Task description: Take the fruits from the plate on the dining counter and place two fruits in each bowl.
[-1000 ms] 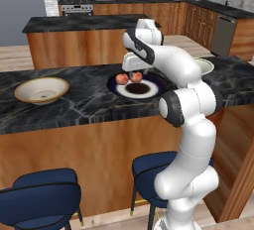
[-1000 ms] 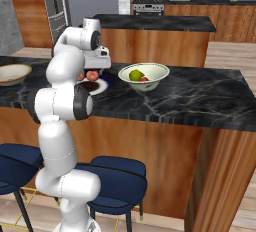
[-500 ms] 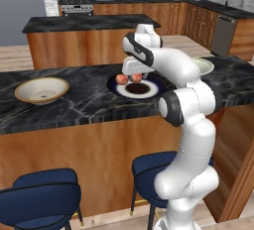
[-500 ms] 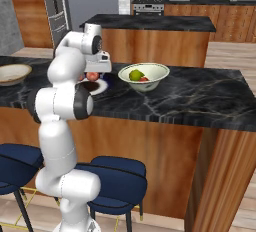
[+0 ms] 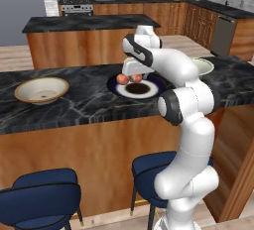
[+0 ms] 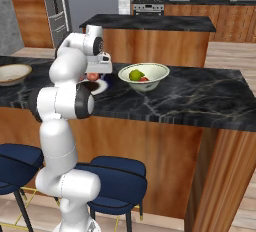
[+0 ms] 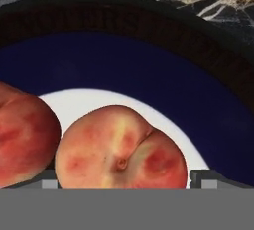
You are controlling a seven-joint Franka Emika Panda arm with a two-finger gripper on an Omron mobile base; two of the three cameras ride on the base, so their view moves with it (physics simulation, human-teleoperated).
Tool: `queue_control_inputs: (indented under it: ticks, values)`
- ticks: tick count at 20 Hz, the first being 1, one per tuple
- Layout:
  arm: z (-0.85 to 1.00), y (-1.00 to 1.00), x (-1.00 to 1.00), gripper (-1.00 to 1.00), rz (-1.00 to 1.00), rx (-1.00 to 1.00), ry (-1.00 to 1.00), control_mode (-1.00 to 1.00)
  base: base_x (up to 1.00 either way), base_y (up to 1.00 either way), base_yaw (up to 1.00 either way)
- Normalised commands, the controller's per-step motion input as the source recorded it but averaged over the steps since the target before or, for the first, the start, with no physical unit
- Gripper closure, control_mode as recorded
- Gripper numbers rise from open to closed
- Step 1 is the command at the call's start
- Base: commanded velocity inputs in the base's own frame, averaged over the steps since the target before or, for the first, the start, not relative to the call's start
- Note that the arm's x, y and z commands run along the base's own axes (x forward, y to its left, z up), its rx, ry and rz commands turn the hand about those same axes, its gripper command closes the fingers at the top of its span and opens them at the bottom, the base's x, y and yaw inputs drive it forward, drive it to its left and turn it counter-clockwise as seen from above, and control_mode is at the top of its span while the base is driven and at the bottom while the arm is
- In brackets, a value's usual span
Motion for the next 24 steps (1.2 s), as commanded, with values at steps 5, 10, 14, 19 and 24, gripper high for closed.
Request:
queue_control_inputs:
  ticks: [5,10,14,19,24]
  values:
    - [-0.03,0.03,0.0,1.0,0.0,0.0,0.0,-1.0,0.0,0.0,0.0]
    - [0.0,0.0,0.0,1.0,0.0,0.0,0.0,-1.0,0.0,0.0,0.0]
    - [0.0,0.0,-0.04,1.0,0.0,0.0,0.0,-1.0,0.0,0.0,0.0]
    - [0.75,0.03,-0.8,1.0,0.13,0.03,-0.25,-1.0,0.0,0.0,0.0]
    - [0.91,0.18,-1.0,1.0,0.12,0.07,-0.3,-1.0,0.0,0.0,0.0]
